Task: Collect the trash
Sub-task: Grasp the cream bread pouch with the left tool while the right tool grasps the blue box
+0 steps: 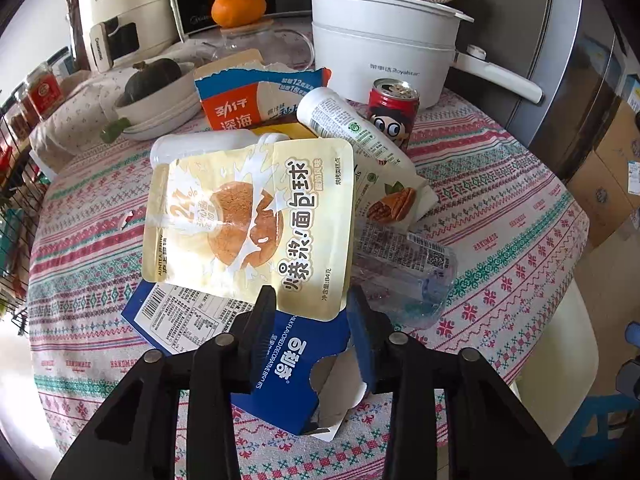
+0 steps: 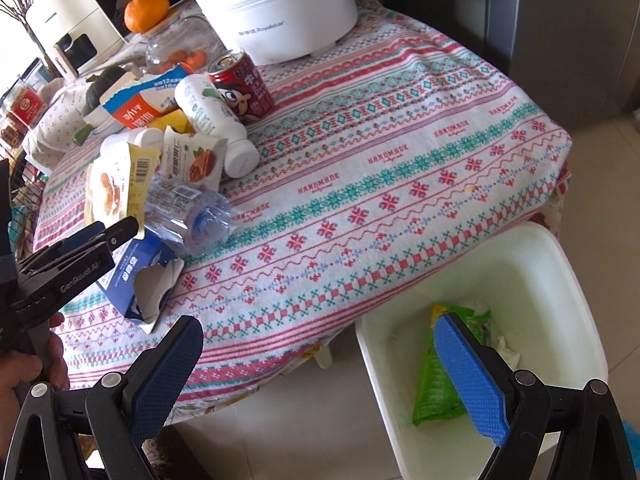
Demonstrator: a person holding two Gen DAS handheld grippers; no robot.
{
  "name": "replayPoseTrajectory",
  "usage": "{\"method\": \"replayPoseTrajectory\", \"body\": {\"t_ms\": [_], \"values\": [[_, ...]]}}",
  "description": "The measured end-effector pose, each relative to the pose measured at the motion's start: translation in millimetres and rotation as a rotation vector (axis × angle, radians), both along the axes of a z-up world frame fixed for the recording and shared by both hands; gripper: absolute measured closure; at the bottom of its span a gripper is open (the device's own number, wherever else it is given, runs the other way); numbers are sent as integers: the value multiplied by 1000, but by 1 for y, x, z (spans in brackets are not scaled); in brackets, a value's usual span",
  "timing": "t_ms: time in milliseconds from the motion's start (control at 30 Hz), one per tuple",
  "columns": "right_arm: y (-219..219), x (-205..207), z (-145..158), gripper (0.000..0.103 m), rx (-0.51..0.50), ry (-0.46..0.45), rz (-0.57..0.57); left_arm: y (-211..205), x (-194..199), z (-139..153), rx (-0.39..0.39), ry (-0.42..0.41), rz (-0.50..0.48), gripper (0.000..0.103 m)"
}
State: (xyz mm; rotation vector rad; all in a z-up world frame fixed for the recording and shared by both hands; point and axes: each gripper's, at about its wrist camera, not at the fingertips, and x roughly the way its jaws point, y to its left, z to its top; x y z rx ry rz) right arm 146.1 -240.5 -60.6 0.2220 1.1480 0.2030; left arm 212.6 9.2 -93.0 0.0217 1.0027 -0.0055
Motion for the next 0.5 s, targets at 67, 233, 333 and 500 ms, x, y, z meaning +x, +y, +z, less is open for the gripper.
{"method": "replayPoseTrajectory", "body": {"t_ms": [67,233,333,500], "values": [[-1,-2,-1,7,-5,1,0,2,-1,0,15,-4,1,85],[3,-3,0,7,-12,-5,7,15,-6,11,-31,-15,8,103],[9,-1,1,7,-21,-13,14,28,-14,29,-55,-58,11,103],[23,1,2,7,-36,-24,39,57,-34,56,-131,-112,27,103]]}}
